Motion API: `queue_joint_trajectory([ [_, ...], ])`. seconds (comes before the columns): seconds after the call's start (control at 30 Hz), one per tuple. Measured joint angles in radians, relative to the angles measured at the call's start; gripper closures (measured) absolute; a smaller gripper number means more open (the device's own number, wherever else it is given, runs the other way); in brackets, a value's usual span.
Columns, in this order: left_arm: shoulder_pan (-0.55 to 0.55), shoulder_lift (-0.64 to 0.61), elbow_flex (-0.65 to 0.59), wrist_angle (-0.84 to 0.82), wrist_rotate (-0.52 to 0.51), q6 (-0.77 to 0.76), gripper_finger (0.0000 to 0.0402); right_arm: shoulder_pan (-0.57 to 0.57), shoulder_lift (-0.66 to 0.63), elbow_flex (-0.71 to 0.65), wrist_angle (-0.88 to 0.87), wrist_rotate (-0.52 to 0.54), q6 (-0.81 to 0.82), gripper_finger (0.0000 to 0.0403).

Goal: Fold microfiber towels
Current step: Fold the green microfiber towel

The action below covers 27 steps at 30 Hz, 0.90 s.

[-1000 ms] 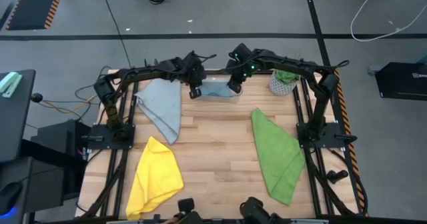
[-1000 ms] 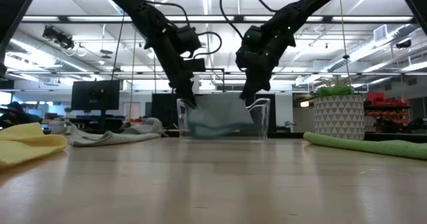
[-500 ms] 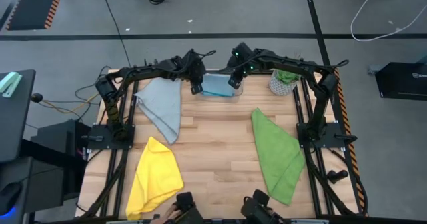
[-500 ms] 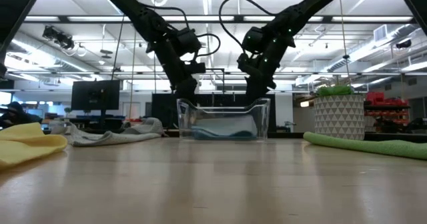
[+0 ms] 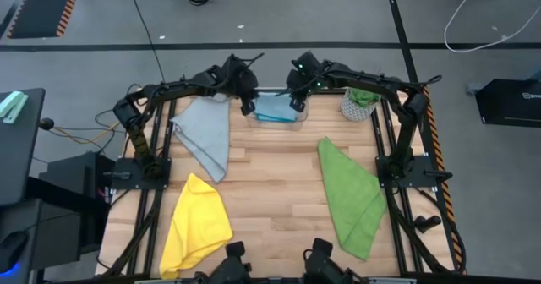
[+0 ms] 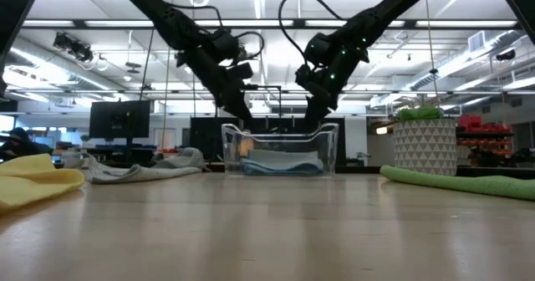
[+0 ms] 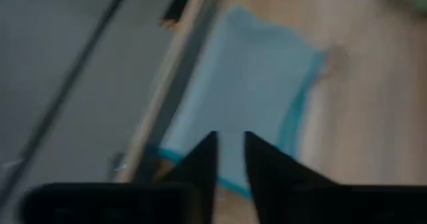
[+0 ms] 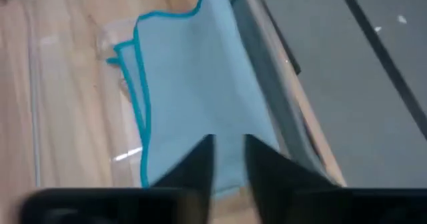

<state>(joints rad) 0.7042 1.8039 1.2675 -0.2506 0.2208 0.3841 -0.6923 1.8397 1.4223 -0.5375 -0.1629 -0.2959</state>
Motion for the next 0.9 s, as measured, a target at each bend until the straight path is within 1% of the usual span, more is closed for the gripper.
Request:
queue_joint_trajectory([
  [0.03, 0.004, 0.0, -0.018, 0.037, 0.041, -0.009, 0.0375, 0.003, 0.0, -0.015, 0.028, 0.004, -0.007, 0.0365],
  [0.07, 0.009, 0.0, -0.036, 0.076, 0.064, -0.019, 0.0387, 0.009, 0.0, -0.028, 0.061, 0.019, -0.014, 0.0384],
  [0.1, 0.012, -0.002, -0.059, 0.117, 0.071, -0.033, 0.0389, 0.016, 0.0, -0.034, 0.082, 0.04, -0.015, 0.0389],
  [0.2, 0.009, -0.022, -0.135, 0.253, 0.07, -0.035, 0.039, 0.043, 0.0, -0.046, 0.114, 0.068, -0.015, 0.038],
  [0.3, 0.003, -0.071, -0.239, 0.431, 0.073, -0.058, 0.0395, 0.063, 0.001, -0.055, 0.143, 0.073, -0.011, 0.0392],
  [0.37, 0.0, -0.115, -0.325, 0.559, 0.081, -0.069, 0.0393, 0.069, 0.005, -0.055, 0.151, 0.072, -0.006, 0.0397],
  [0.5, -0.013, -0.218, -0.504, 0.774, 0.081, -0.115, 0.0396, 0.075, 0.017, -0.058, 0.144, 0.042, 0.034, 0.0386],
  [0.63, -0.025, -0.323, -0.661, 0.923, 0.081, -0.171, 0.0392, 0.096, -0.018, -0.059, 0.156, 0.024, 0.056, 0.038],
  [0.73, -0.036, -0.391, -0.741, 0.971, 0.083, -0.216, 0.0381, 0.122, -0.064, -0.137, 0.259, 0.028, 0.084, 0.0392],
  [0.8, -0.041, -0.429, -0.776, 0.976, 0.082, -0.224, 0.0378, 0.144, -0.104, -0.229, 0.379, 0.048, 0.122, 0.0397],
  [0.9, -0.048, -0.469, -0.816, 0.981, 0.081, -0.242, 0.038, 0.179, -0.196, -0.39, 0.573, 0.093, 0.215, 0.0394],
])
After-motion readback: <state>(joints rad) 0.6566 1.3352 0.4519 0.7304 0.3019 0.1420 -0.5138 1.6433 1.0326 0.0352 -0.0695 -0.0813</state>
